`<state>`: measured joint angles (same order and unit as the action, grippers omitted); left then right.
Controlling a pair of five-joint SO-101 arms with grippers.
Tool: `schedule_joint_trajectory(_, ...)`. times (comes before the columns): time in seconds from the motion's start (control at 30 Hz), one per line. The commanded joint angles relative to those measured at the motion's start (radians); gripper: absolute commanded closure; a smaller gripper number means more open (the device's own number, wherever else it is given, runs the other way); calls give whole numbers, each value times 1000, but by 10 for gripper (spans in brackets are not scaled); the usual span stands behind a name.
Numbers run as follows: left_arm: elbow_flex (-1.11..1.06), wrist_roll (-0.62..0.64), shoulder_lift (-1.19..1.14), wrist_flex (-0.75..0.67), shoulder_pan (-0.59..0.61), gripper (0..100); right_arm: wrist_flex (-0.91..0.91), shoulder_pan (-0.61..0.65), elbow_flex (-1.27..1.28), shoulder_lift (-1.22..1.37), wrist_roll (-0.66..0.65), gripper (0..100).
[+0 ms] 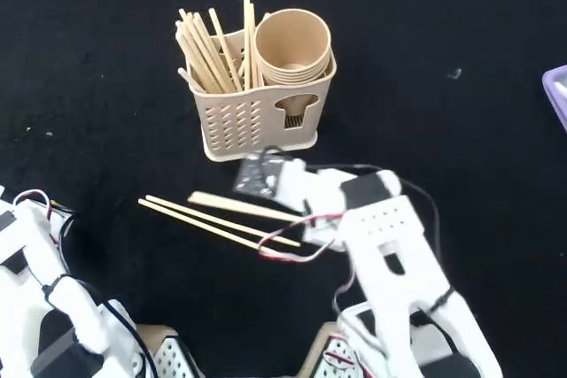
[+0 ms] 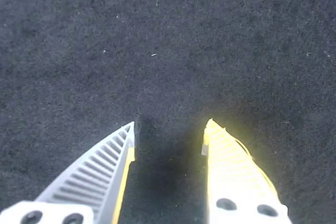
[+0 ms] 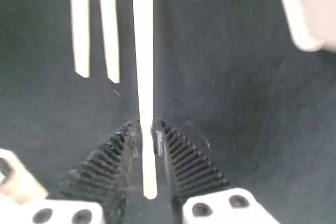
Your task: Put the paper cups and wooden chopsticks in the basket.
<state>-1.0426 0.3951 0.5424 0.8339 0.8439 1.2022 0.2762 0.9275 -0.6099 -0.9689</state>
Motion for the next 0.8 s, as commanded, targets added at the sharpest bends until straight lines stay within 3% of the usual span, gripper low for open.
schedule_joint_trajectory(0.0, 12, -6, 5, -15, 5, 787, -178, -270, 48, 130, -167, 988)
schedule_joint_trajectory(0.2, 15, -6, 5, -15, 1, 787, -265, -336, -5, 420, -216, 988)
schedule_joint_trajectory(0.3, 12, -6, 5, -15, 5, 787, -233, -287, -105, 559, -183, 982)
schedule_joint_trajectory(0.4, 12, -6, 5, -15, 5, 787, -124, -224, -222, 633, -115, 903)
schedule_joint_trajectory(0.53, 12, -6, 5, -15, 5, 787, 3, -169, -308, 611, -109, 798)
schedule_joint_trajectory(0.77, 15, -6, 5, -15, 1, 787, 101, -127, -325, 430, -104, 799)
